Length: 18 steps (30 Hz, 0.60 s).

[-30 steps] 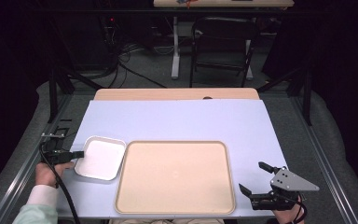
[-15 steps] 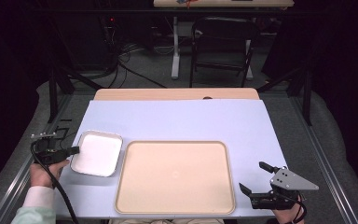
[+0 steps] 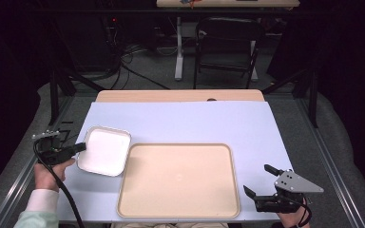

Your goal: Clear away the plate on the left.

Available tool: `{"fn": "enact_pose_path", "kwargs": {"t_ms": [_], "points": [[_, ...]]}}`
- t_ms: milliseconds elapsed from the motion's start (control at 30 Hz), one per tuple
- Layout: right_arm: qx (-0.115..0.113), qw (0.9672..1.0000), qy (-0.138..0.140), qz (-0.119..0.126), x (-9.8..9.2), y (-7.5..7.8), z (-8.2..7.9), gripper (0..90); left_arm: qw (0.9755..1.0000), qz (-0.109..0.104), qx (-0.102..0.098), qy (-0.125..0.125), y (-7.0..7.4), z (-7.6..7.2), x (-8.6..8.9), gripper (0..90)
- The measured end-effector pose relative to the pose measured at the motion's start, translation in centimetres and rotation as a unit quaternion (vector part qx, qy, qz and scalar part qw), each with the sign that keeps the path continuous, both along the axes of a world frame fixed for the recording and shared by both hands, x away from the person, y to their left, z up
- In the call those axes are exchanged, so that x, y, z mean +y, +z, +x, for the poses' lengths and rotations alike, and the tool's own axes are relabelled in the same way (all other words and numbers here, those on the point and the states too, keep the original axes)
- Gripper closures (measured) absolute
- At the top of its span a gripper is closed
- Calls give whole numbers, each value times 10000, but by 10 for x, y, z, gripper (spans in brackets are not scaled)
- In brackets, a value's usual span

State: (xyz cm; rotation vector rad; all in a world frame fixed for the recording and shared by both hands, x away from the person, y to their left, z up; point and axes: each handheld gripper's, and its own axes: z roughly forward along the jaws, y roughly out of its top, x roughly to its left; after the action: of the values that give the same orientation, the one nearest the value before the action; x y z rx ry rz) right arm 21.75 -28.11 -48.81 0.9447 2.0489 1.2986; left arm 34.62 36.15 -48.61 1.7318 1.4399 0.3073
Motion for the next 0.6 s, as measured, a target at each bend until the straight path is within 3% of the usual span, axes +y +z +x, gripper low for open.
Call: {"fn": "enact_pose_path", "kwargs": {"t_ms": [600], "points": [[135,9999,-37,-3,3,0,4,41,9989,-270,-153,-358,9,4,-34,881]]}}
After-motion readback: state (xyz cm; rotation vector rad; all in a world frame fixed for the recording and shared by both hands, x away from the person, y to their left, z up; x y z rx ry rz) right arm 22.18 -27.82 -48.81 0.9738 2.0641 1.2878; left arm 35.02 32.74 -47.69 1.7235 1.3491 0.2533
